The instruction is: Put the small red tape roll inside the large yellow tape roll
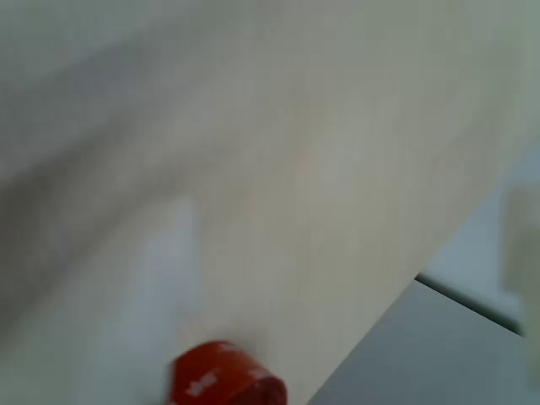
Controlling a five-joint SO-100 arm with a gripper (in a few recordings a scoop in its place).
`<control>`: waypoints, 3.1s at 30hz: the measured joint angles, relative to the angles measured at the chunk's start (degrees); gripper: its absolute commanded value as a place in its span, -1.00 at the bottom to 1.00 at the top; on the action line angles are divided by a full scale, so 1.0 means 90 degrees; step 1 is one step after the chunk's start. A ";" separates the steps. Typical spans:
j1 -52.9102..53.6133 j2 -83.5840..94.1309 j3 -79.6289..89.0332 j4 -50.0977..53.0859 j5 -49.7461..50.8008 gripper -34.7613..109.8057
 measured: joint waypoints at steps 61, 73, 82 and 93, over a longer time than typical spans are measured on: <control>0.4062 -0.9043 -0.5518 0.0811 -0.1875 -0.19; 0.3828 -0.9785 -0.5273 0.0586 -0.1875 -0.17; 0.3760 -1.0273 -0.5479 0.0586 -0.1875 -0.34; 0.3506 -1.0273 -0.5488 0.0586 -0.1875 -0.52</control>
